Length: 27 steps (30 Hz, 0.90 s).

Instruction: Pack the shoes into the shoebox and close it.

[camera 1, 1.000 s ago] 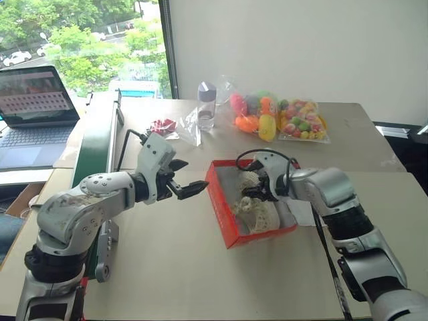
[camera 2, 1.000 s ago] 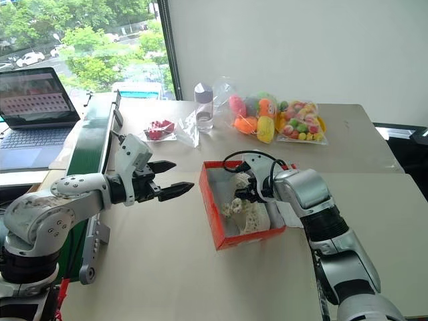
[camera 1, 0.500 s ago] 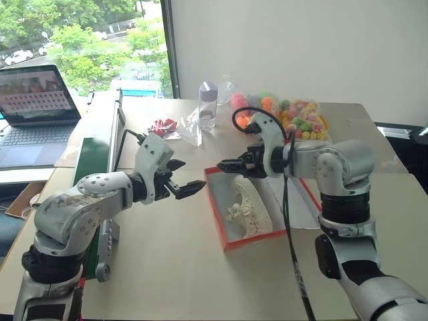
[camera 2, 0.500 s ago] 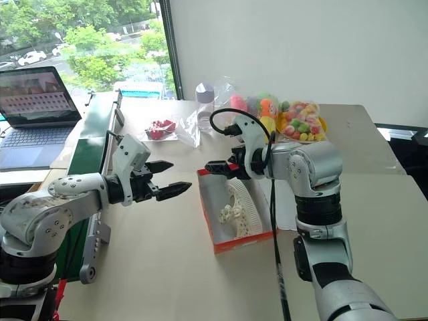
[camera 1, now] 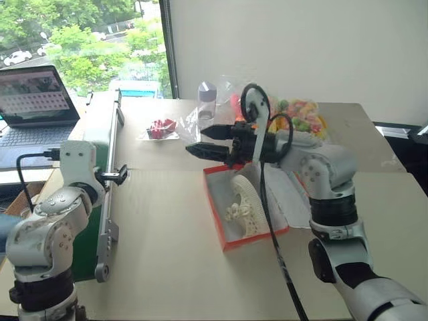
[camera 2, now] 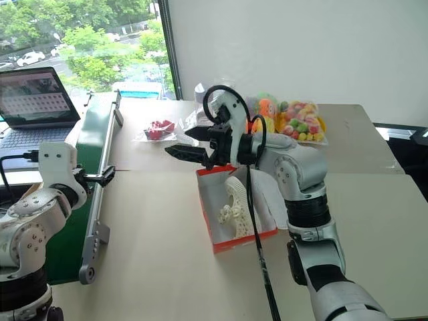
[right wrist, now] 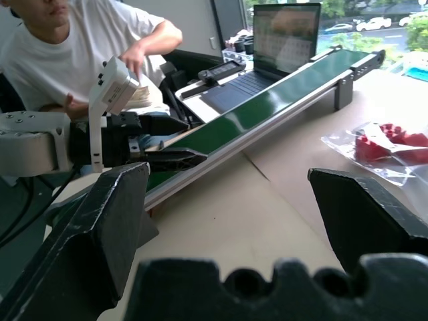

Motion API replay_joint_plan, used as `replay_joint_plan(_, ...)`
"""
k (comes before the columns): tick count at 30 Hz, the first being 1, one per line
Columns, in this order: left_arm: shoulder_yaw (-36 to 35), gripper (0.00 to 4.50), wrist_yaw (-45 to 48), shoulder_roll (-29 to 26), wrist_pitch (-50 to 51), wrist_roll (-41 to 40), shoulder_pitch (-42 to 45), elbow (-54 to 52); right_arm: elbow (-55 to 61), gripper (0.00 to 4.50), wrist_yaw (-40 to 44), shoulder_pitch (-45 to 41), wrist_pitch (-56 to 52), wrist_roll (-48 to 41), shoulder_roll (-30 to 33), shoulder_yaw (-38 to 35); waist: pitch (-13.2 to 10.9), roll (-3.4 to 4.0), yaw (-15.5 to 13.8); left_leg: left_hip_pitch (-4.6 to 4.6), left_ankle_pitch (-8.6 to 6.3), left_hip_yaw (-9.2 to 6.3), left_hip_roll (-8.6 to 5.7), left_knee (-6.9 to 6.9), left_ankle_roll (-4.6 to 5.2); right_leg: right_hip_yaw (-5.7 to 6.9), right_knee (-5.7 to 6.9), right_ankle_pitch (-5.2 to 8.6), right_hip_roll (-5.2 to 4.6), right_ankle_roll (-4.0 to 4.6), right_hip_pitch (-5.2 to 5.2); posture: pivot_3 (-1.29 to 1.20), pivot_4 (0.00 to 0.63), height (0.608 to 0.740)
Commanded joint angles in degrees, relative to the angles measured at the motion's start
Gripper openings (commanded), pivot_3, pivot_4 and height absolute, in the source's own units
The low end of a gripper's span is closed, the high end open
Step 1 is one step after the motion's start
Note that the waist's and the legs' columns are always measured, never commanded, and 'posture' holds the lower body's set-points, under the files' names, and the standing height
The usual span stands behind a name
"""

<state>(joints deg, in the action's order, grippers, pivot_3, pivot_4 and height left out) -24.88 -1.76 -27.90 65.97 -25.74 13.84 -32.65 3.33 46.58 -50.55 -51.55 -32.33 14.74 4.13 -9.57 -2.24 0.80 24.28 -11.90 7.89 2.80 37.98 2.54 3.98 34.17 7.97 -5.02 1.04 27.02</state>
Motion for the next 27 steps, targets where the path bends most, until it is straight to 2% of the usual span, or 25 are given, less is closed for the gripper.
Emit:
replay_joint_plan(1,-3.3,4.50,-3.7,4.2,-3.0,2.3,-1.3,-5.3,-2.7,4.48,2.3,0.1,5.8,0.9,-1.1,0.9,0.0,0.00,-0.1,0.01,0.00,0.00,-0.02,0.00,0.00,0.01,0.00,-0.01,-0.04,0.01,0.00,0.00,0.150,0.740)
replay_joint_plan(8,-5.8,4.50,-8.1,9.0,-5.5,6.9,-3.6,-7.8,-6.2,4.48,4.8,-0.6,9.9,0.7,-2.9,2.0,0.0,-0.01,0.0,0.01,0.00,0.00,-0.04,0.00,-0.01,0.03,0.02,-0.02,-0.05,0.02,0.00,0.00,0.150,0.740)
replay_joint_plan(17,-6.2,4.50,-6.8,8.3,-8.5,10.2,-5.2,-3.9,-10.4,4.48,5.5,-0.5,18.2,8.4,-3.0,7.0,0.0,-0.01,0.0,-0.01,0.00,0.01,-0.02,0.00,-0.02,0.03,0.06,-0.02,-0.04,0.03,0.01,0.00,0.150,0.740)
replay_joint_plan(27,-6.1,4.50,-4.2,7.1,-13.5,11.6,-3.7,4.0,-6.7,4.48,3.2,2.2,16.6,10.0,-1.4,6.8,0.0,-0.01,-0.1,0.00,0.00,0.00,0.00,0.00,-0.03,0.05,0.04,-0.02,-0.06,0.04,0.02,0.00,0.150,0.740)
